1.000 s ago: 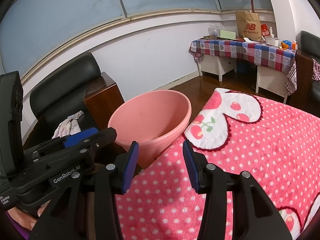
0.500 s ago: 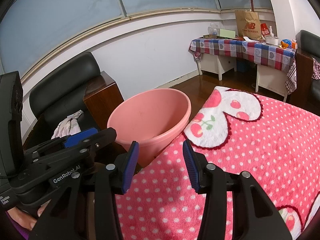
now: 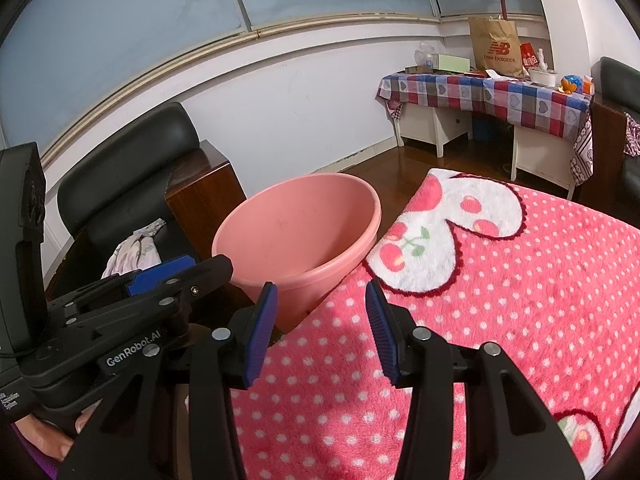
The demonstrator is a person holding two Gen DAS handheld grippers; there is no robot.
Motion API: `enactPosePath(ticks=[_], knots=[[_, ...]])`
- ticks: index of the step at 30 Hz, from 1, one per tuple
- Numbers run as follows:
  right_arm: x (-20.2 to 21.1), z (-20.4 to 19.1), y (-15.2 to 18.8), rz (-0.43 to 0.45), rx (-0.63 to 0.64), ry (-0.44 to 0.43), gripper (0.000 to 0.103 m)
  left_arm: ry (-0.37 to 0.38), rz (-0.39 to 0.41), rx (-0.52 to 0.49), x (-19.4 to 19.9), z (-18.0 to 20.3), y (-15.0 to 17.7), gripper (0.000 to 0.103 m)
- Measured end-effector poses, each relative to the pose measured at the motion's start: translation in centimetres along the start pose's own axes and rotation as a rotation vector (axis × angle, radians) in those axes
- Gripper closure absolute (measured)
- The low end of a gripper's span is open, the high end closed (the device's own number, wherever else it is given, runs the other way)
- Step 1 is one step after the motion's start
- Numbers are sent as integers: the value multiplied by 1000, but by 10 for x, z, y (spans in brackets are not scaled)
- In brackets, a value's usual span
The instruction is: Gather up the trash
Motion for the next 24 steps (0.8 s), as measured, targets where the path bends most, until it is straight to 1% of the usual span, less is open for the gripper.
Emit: enactPosePath(ticks=[10,14,24], knots=[[-1,0,1,0,-2,-1,57,-2,0,0,-2,0,-2,61],[-1,0,0,-1,-2,-1,57,-18,13,-14,-4,2,-1,61],[-3,3,2,-8,-10,-2,57,-21,-10,-13,-7,0,-1,61]])
Point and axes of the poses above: each gripper's, at about its wrist camera, not at the fingertips, and x roughly against the way its jaws point, z to its right, y to its underside, the point moved 4 cm from there along -x, roughly the way its jaws point, and after that the axes turned 10 degrees about x, right-handed, at the moved point
